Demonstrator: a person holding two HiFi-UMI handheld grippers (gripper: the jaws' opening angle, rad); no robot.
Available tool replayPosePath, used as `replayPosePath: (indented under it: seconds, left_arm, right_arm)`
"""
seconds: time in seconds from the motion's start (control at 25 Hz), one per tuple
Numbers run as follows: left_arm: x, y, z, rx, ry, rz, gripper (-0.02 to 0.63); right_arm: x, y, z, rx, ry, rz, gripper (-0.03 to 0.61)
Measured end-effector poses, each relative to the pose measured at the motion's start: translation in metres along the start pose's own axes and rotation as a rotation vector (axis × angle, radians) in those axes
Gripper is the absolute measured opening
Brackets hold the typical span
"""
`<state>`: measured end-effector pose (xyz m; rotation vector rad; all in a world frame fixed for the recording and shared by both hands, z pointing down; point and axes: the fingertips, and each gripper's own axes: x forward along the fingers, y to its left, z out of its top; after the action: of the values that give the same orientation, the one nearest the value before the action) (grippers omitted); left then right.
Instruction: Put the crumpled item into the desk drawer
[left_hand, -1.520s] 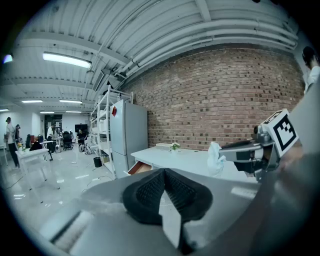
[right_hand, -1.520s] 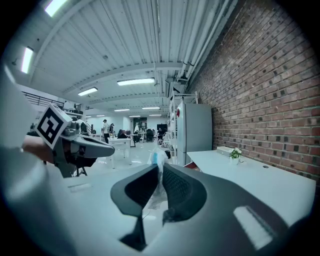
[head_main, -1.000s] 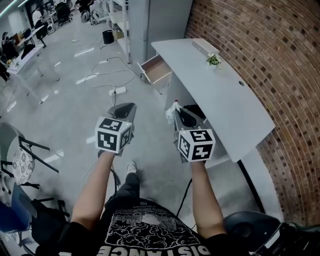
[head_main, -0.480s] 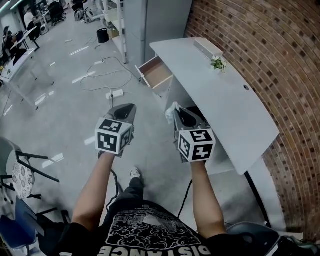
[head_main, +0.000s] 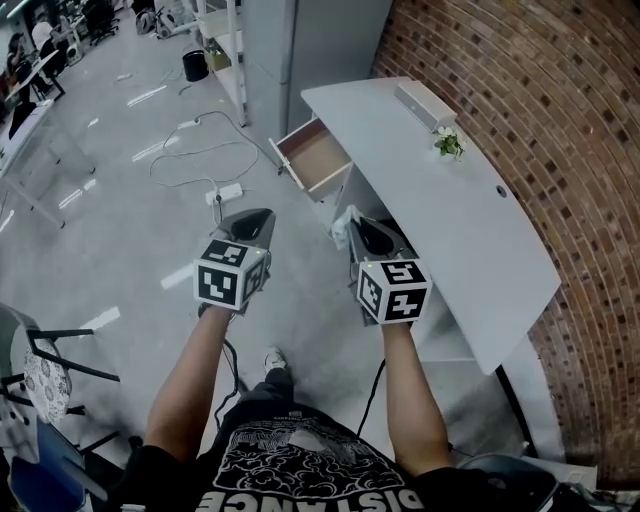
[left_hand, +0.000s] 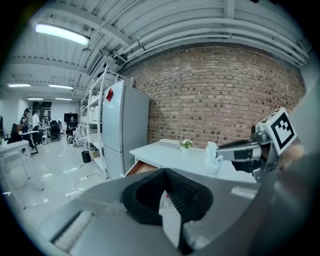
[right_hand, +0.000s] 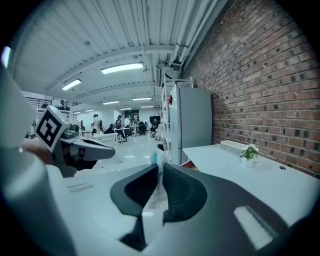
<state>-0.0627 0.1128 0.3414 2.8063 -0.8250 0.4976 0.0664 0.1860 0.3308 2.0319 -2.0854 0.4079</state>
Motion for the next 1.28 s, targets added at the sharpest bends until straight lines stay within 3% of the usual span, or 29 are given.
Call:
replayPosePath:
  seconds: [0.56, 1.28]
  left_arm:
    - [0.042, 0.067, 0.021, -0.020, 0.000, -0.048, 0.003]
    - [0.072, 0.099, 0.028, 0.014, 0.020, -0.081, 0.003]
  right_arm:
    - [0.077, 0.005, 0.031, -0.020, 0.034, -0.037, 0.037]
    - [0.119, -0.008, 0.037, 0.007, 0.029, -0.069, 0.037]
